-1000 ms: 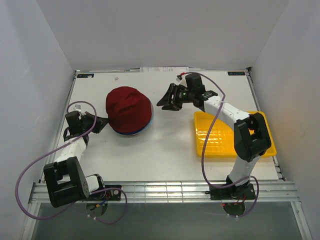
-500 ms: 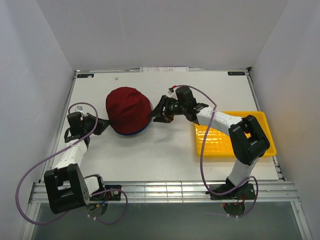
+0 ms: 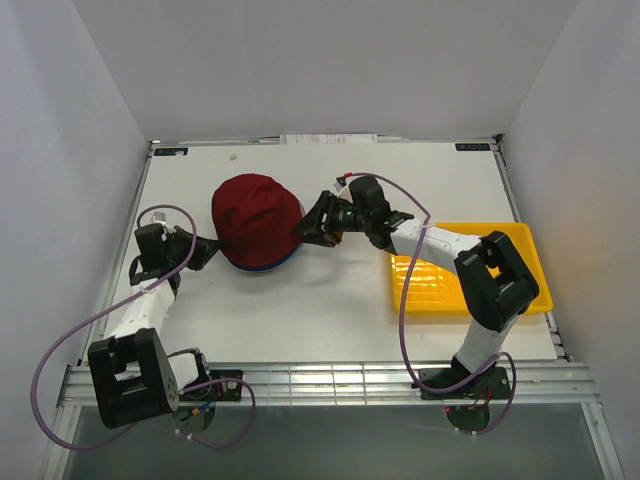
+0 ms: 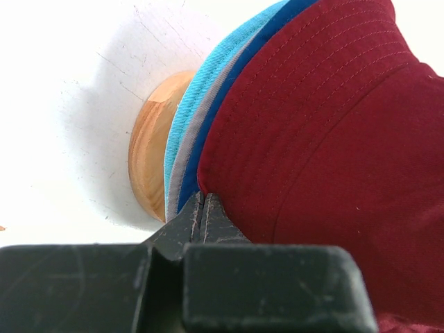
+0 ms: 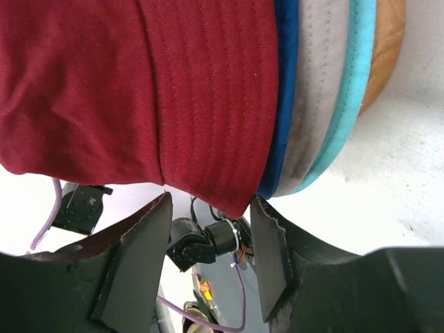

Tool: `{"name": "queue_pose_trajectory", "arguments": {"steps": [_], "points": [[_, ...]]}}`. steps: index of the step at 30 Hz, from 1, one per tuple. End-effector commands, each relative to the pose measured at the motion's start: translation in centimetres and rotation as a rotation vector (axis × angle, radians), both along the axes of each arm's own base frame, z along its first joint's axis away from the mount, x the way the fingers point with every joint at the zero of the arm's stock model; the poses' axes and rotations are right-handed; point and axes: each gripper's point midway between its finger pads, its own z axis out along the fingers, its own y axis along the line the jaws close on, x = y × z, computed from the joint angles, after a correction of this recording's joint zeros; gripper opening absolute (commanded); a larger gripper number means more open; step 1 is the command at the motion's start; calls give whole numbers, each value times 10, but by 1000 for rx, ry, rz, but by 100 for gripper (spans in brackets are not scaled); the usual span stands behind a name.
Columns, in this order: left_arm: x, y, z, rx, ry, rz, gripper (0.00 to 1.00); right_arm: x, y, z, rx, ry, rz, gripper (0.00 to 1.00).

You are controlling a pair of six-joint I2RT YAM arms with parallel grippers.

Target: Stack the hats

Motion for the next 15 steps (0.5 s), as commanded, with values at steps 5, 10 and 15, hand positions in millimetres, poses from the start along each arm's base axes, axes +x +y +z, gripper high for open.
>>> {"name": "queue_pose_trajectory", "arguments": {"steps": [5,10,15], "points": [[-12,-10,-4,0,26,-43,0,3,9,16,66,-43,-15,54],[-12,-10,-5,-2,29,-44,0,-1,11,13,73,-40,-13,54],[-13,-10,-4,-3,25,-45,0,-1,12,10,81,-33,-19,47]]}}
